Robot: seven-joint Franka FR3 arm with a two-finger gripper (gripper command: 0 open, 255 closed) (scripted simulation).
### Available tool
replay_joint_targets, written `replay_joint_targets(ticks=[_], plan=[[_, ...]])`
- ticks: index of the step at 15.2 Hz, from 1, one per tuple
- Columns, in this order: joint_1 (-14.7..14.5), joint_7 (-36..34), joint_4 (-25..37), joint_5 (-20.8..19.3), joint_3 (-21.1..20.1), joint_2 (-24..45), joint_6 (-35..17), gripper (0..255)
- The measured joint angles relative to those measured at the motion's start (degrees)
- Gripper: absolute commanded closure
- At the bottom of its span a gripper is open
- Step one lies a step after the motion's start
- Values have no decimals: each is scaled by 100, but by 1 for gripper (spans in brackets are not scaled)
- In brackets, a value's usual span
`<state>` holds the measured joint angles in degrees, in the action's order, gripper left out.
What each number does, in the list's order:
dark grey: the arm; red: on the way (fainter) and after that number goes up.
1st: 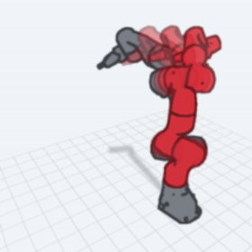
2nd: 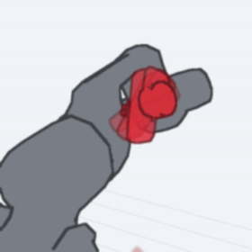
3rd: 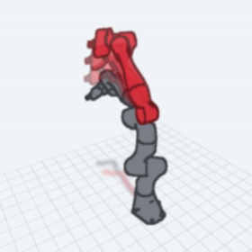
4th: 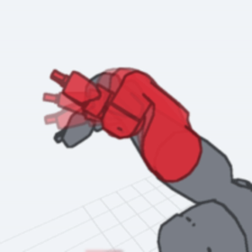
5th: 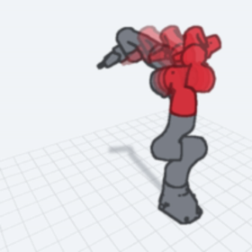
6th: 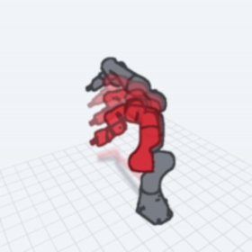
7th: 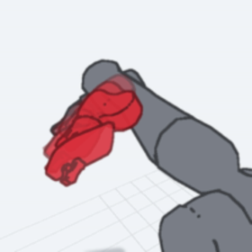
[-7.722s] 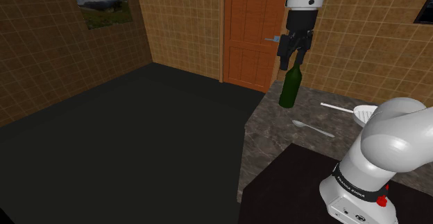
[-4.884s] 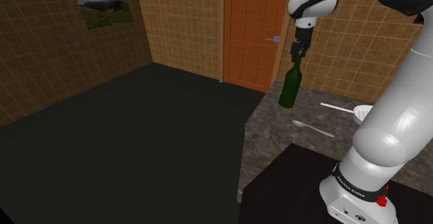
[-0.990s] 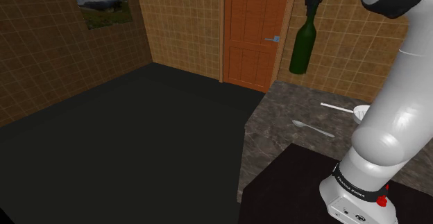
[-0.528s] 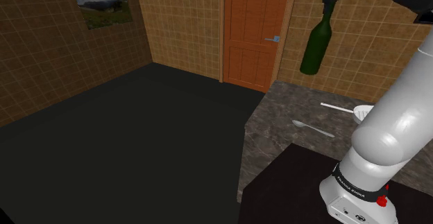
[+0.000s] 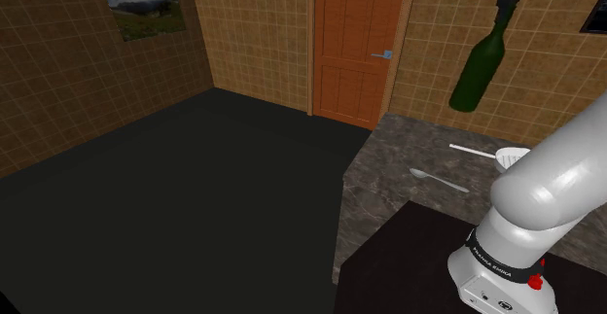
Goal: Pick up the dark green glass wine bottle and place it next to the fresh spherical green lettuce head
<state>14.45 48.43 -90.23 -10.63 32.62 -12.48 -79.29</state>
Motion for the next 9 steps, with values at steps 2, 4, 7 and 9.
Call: replay_joint_targets(ticks=[2,4,7,9], plan=[[86,159,-181,-125,82,-199,-37,255],[178,315,-388,-278,153,-446,-57,255],[318,622,-470,-470,300,-708,25,255],[399,860,-475,-559,451,-788,40,255]])
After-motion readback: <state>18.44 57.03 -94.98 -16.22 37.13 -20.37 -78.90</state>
